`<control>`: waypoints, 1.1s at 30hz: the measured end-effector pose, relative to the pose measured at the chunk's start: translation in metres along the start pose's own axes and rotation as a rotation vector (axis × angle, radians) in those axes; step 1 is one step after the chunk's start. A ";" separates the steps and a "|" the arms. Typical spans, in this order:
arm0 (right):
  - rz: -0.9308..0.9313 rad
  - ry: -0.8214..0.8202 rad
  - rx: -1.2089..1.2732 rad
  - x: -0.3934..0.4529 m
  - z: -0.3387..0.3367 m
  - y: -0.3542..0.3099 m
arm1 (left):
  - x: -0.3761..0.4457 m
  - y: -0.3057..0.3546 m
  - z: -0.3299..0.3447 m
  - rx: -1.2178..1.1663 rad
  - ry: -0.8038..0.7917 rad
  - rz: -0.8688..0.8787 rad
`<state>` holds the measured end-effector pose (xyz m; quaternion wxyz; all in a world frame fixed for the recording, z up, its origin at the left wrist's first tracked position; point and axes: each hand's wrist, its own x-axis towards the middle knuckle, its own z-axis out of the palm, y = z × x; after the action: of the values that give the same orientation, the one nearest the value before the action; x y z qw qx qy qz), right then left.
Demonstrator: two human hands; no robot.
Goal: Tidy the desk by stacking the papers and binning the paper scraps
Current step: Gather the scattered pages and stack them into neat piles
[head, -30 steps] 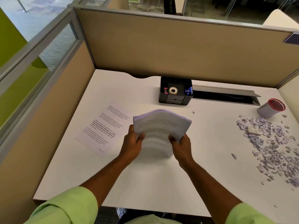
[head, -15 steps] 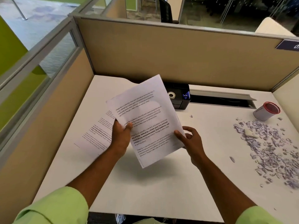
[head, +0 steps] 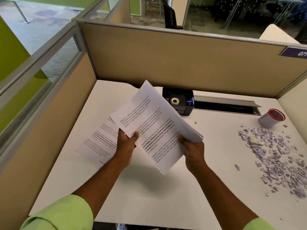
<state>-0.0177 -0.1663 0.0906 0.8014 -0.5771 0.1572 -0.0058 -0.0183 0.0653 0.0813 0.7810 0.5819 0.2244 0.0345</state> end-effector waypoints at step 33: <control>0.065 0.174 -0.526 -0.010 -0.069 0.071 | -0.035 -0.058 -0.029 0.629 0.007 0.014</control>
<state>-0.0575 -0.2043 0.0074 0.6073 -0.7573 0.2401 0.0112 -0.0733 0.0610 0.0320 0.5618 0.7962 0.2227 -0.0293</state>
